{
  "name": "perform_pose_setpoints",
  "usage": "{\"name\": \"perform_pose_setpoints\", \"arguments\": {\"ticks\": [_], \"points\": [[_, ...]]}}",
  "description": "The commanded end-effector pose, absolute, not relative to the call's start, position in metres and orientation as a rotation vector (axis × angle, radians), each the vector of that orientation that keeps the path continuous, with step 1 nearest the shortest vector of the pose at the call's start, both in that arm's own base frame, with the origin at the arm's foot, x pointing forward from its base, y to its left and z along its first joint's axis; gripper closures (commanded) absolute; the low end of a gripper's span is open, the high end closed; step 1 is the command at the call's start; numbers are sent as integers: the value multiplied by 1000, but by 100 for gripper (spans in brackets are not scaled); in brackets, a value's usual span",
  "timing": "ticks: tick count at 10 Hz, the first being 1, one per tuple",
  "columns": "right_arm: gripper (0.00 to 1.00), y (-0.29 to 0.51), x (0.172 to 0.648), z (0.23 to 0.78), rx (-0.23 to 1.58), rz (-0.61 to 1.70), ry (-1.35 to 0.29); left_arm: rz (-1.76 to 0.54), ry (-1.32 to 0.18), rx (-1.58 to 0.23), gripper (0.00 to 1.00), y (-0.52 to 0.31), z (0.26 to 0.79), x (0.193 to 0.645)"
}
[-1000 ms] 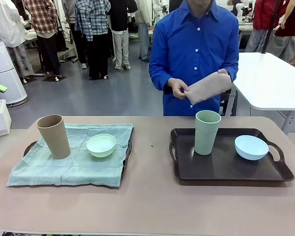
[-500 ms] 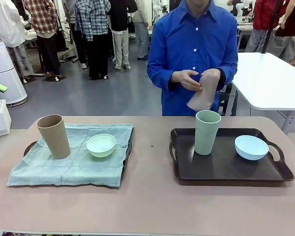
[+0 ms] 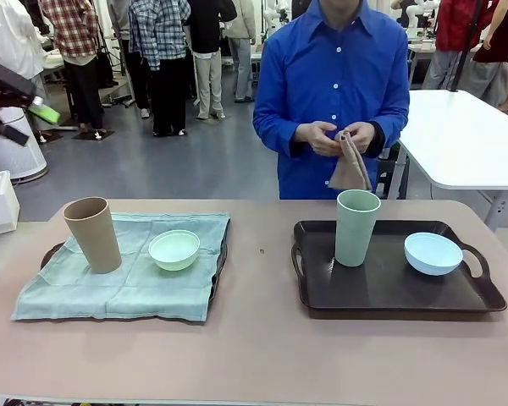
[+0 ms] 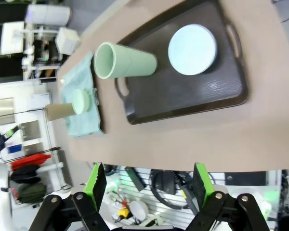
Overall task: Set up a tray with a mat and arrange the tableware.
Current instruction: Pick up the Picnic Bowl and Reusable plastic cup from the Handle tray in front of the human's position and hold them in the air.
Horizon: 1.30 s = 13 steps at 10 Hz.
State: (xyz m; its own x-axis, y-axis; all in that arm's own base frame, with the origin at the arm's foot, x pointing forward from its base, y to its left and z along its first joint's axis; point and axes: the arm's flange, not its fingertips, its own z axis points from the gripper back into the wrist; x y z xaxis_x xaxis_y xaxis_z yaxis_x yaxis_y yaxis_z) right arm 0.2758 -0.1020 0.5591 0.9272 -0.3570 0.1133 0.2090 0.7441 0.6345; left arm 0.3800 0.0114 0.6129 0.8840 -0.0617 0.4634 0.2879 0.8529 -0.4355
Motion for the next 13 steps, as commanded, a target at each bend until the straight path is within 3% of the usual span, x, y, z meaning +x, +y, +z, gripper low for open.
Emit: {"name": "perform_pose_setpoints", "arguments": {"ticks": [1, 5, 9, 11, 13], "points": [[7, -89, 292, 557, 524, -336, -210, -411, -482, -327, 0, -32, 599, 390], [7, -49, 319, 536, 347, -306, -154, -861, -376, -72, 0, -168, 599, 377], [7, -14, 333, 499, 267, -282, -89, -1038, -190, -166, 0, -276, 583, 395], [7, -6, 335, 486, 282, -283, -69, -1029, -88, -291, 0, -321, 573, 429], [7, -2, 340, 481, 310, -288, -63, -941, -80, -383, 0, -356, 564, 457]]}}
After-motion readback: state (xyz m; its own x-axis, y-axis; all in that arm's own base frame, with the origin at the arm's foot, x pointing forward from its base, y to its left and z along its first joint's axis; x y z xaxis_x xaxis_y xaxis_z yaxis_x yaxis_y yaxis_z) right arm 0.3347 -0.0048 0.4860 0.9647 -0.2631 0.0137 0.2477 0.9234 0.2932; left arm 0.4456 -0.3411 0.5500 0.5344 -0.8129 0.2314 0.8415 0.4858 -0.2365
